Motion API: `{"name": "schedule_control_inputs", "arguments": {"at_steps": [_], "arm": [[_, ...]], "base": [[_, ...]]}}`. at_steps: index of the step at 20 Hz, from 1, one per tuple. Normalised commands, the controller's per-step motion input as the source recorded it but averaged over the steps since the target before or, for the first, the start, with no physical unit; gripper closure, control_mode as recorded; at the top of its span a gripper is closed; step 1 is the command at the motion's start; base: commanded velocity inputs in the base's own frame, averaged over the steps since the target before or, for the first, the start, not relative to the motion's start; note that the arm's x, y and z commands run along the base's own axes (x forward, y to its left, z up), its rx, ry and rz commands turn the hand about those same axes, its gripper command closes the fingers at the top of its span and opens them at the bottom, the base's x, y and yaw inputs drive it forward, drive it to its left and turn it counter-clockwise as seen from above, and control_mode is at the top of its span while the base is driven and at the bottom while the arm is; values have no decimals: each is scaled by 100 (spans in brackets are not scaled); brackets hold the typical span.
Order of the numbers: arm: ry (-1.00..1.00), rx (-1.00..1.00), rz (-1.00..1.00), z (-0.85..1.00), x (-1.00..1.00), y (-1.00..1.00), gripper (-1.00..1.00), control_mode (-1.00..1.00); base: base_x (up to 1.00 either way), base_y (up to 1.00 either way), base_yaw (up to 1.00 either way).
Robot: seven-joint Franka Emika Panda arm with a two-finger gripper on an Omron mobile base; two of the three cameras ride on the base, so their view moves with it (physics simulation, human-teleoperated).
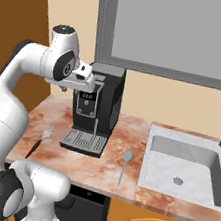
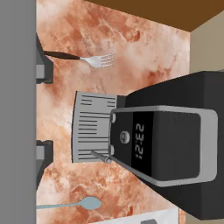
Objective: Take the fork and place it on the left side of the plate. Then take the spoon and place it on the right side of the plate. Make sure they're directly next to the plate.
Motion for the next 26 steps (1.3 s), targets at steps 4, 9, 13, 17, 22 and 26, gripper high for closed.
{"name": "schedule_control_inputs", "arguments": {"at_steps": [4, 9, 13, 17, 22, 26], "arm": [[0, 0, 0, 0, -1, 0, -100, -100], [-1, -2, 0, -16, -16, 0, -100, -100], [-3, -6, -2, -83, -74, 19, -100, -100], [0, 0, -4, -73, -60, 52, -100, -100], [4, 0, -7, -56, -19, 58, -100, -100], [9, 0, -6, -26, 22, 12, -100, -100]], "base": [[0, 0, 0], [0, 0, 0], [0, 0, 0], [0, 0, 0], [0, 0, 0], [0, 0, 0]]}}
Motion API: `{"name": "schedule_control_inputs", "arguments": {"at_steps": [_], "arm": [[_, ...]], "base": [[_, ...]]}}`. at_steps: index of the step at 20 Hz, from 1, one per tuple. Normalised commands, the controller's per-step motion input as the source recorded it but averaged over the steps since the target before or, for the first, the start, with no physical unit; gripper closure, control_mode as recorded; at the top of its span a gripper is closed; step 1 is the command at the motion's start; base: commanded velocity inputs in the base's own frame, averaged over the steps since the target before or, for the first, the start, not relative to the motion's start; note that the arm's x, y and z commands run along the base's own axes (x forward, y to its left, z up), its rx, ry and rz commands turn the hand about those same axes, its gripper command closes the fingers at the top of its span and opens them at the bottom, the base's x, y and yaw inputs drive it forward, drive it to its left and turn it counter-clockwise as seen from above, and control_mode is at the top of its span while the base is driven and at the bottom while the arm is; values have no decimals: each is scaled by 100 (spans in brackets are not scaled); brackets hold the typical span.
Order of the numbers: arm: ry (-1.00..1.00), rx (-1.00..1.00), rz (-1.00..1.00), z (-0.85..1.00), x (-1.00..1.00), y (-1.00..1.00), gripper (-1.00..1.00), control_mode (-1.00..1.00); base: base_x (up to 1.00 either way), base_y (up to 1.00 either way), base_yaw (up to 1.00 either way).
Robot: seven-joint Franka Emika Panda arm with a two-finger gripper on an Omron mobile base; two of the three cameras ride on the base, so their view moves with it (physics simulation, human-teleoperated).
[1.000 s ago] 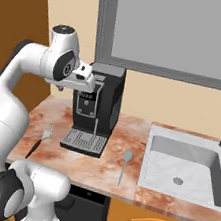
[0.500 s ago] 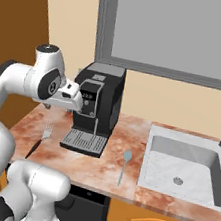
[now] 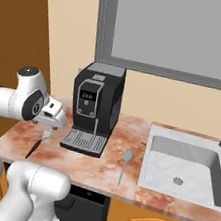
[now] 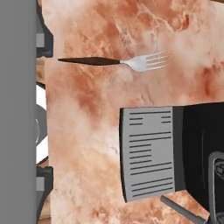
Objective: Take the fork and place it on the left side of the plate. Then take the spoon and place it on the right side of the plate. Make sure they're directly next to the plate.
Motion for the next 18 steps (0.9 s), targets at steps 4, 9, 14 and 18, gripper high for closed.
{"name": "schedule_control_inputs", "arguments": {"at_steps": [4, 9, 14, 18], "arm": [[8, -3, -4, -21, 21, 9, -100, -100], [10, -1, -13, -35, 14, 34, -100, -100], [12, 0, -5, -35, 9, 29, -100, -100], [10, 0, 0, -38, 9, 23, -100, -100]], "base": [[0, 0, 0], [0, 0, 0], [0, 0, 0], [0, 0, 0]]}}
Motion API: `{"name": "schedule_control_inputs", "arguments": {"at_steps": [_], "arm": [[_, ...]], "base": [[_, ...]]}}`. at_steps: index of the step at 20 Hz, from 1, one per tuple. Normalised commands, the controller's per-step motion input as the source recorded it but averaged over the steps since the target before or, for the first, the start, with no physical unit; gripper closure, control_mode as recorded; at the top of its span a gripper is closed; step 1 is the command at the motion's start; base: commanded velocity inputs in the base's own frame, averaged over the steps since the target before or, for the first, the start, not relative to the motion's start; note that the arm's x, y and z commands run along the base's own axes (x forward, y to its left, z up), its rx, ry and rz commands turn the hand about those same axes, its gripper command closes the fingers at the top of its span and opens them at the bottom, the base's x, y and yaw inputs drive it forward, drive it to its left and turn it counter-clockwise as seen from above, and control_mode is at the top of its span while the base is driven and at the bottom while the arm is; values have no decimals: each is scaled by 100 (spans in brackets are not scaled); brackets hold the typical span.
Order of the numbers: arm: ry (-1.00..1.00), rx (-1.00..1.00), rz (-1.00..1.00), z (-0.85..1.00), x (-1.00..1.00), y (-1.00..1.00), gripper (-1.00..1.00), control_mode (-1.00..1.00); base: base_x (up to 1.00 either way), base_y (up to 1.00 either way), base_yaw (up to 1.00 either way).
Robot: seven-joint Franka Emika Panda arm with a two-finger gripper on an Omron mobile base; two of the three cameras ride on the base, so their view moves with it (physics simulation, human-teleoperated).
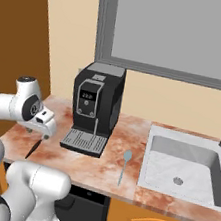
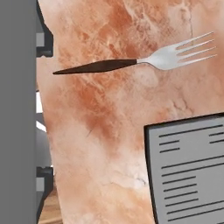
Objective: Take the fork and place it on the left side of the plate. Then take the spoon and place it on the right side of the plate. Make sure they're directly next to the plate.
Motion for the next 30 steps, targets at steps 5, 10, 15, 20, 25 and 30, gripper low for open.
{"name": "schedule_control_inputs", "arguments": {"at_steps": [5, 10, 15, 20, 25, 30], "arm": [[4, 0, 0, -33, 3, 18, -100, -100], [0, 0, 1, -19, 0, 9, -100, -100], [2, 0, 3, -16, 0, 10, -100, -100], [3, 0, 0, -20, 13, 17, -100, -100], [3, 0, 0, -25, 24, 22, -100, -100], [1, 0, 0, -20, 27, 12, -100, -100]], "base": [[0, 0, 0], [0, 0, 0], [0, 0, 0], [0, 0, 0], [0, 0, 0], [0, 0, 0]]}}
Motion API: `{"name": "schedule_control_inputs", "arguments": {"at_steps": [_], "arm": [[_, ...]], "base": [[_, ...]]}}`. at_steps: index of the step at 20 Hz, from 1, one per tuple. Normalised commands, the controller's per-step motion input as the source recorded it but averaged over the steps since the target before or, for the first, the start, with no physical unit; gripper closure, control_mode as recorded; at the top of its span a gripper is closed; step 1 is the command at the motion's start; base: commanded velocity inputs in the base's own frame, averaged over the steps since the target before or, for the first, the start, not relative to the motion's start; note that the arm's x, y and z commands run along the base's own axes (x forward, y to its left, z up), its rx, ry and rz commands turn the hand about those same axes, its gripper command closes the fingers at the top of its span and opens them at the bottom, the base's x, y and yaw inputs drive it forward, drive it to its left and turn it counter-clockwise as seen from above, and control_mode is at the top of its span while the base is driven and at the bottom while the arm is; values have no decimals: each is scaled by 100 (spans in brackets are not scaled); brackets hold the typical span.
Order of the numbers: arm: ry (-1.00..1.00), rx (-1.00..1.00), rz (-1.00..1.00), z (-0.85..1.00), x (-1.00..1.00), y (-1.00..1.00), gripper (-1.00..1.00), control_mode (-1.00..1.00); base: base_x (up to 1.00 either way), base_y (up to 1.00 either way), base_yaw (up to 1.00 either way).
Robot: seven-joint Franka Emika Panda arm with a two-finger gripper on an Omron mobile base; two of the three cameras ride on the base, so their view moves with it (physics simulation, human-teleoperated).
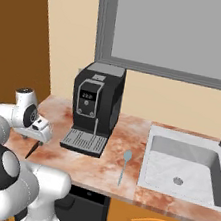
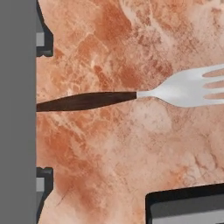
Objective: Take the fork and place it on the left side of the plate. Then take the spoon and place it on the right side of the plate. Make sure they're directly next to the plate.
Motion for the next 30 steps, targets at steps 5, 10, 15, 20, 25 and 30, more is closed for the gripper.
{"name": "schedule_control_inputs", "arguments": {"at_steps": [5, 10, 15, 20, 25, 30], "arm": [[1, 0, 0, -17, 32, 1, -100, -100], [0, 0, 0, -19, 30, 0, -100, -100], [1, 0, 0, -31, 28, 9, -100, -100], [1, 0, 0, -36, 17, 9, -100, -100], [0, 0, 0, -35, 8, 1, -100, -100], [0, 0, 0, -53, -7, 0, 100, -100]], "base": [[0, 0, 0], [0, 0, 0], [0, 0, 0], [0, 0, 0], [0, 0, 0], [0, 0, 0]]}}
